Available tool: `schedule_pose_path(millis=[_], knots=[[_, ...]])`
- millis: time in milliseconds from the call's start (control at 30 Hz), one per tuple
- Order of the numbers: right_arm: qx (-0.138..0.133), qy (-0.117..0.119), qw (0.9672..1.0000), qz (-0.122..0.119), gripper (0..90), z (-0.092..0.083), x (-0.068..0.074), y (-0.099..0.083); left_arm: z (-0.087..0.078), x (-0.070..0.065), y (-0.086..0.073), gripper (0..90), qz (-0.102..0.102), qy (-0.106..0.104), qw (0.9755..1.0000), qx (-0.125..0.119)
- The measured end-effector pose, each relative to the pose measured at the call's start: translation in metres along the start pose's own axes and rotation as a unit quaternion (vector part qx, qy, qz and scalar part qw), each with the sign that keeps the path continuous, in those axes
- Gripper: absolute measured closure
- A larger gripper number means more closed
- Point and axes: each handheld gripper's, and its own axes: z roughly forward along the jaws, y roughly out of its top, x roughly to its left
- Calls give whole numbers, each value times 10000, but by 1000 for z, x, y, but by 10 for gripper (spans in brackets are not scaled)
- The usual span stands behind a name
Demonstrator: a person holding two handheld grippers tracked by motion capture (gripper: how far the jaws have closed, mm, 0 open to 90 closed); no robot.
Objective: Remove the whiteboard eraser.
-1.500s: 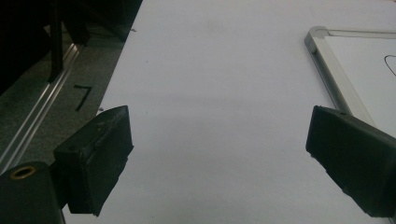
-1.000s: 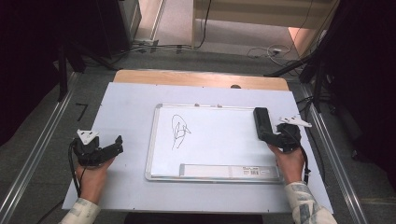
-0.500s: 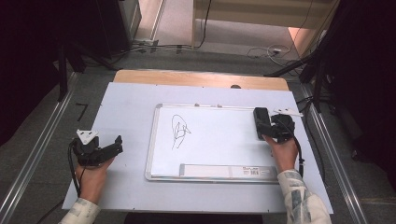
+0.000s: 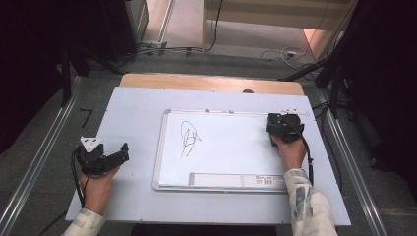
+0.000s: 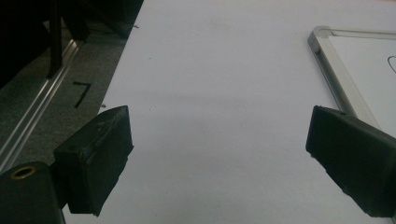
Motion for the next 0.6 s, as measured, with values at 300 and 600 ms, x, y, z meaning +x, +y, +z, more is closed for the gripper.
schedule_pose_path(millis=[300, 600], knots=[[79, 63, 9999, 51, 232, 9, -1, -1, 1, 1, 0, 77, 28, 6, 10000, 49], [110, 150, 9998, 109, 320, 13, 3, -2, 1, 1, -1, 76, 19, 18, 10000, 68]])
